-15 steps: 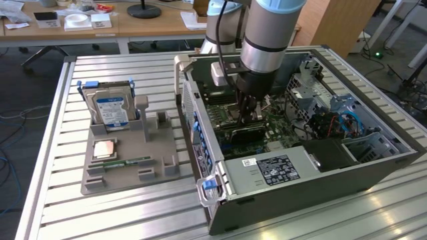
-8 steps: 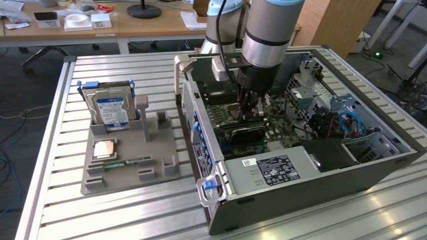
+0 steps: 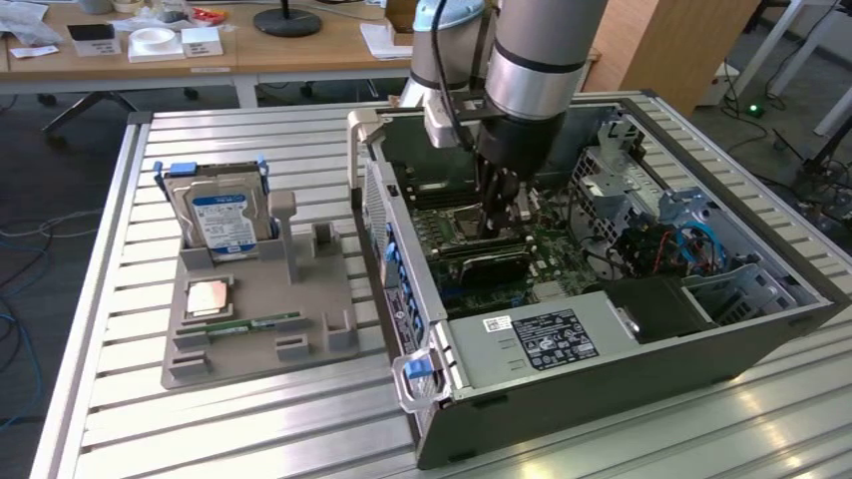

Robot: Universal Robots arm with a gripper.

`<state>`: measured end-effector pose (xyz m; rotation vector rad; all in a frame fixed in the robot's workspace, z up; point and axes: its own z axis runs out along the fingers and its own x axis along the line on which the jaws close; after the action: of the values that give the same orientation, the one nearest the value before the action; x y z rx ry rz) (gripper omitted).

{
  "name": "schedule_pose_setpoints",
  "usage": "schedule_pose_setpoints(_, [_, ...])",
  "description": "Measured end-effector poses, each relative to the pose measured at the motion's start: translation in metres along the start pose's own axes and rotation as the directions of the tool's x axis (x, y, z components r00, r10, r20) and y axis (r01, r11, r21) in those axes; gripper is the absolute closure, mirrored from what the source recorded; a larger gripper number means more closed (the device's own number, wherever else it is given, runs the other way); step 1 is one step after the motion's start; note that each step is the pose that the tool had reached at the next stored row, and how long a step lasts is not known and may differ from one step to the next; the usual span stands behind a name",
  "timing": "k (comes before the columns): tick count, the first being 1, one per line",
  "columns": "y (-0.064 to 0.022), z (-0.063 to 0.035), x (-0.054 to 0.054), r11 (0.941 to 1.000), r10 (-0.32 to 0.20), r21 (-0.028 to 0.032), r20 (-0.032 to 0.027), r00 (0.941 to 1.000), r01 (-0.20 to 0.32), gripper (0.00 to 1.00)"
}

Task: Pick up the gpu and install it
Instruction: 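Press down on the gpu until it lock into place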

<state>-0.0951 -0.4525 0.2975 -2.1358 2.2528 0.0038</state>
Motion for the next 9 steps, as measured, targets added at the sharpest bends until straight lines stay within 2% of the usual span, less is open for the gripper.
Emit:
schedule_pose_setpoints(5, [-0.0003,-0.0168,-0.001,1.0000,0.000,-0.0001,-0.0002,1.0000,0.000,0.89])
schedule_pose_setpoints(9, [-0.0004,-0.0211,-0.001,1.0000,0.000,0.0001,0.0001,1.0000,0.000,0.89])
